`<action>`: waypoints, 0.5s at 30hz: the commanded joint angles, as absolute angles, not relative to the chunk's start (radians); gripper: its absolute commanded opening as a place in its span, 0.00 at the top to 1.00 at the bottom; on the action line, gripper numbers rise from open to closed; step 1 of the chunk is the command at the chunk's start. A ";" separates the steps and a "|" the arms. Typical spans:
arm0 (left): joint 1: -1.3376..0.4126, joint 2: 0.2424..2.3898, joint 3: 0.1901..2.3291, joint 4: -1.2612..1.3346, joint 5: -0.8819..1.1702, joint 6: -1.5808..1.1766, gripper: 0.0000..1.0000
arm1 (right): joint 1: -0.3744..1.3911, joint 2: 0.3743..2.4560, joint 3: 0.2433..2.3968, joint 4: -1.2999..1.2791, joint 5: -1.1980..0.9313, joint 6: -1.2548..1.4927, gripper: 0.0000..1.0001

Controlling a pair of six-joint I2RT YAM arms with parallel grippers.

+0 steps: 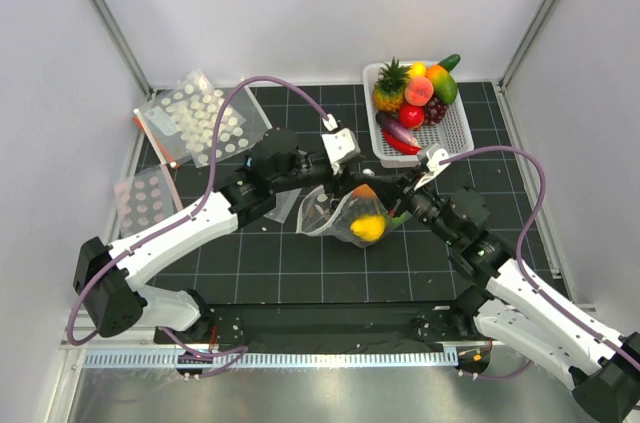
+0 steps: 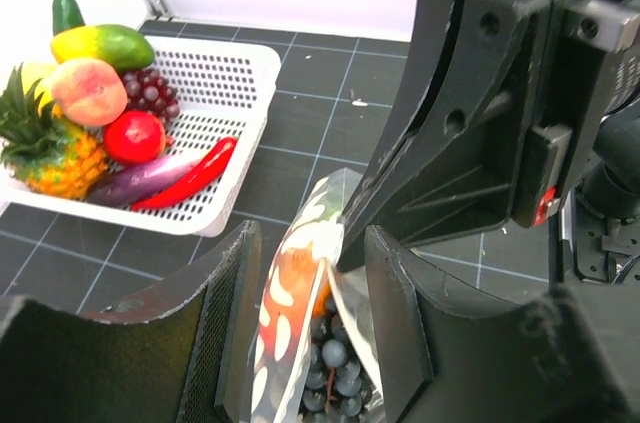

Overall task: Place the food in the zip-top bag and seal the zipper
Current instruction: Zip the zipper food storage bag at the center of the board.

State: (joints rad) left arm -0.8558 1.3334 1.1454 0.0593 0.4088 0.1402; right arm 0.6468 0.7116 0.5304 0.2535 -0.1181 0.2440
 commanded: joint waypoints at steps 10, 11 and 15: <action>-0.876 1.384 1.218 0.035 0.445 0.167 1.00 | 0.661 0.699 0.569 0.324 -0.118 0.233 0.99; -0.876 1.382 1.218 0.035 0.445 0.169 1.00 | 0.661 0.699 0.569 0.322 -0.114 0.235 0.99; -0.877 1.359 1.190 0.032 0.433 0.175 1.00 | 0.661 0.695 0.561 0.316 -0.049 0.252 0.99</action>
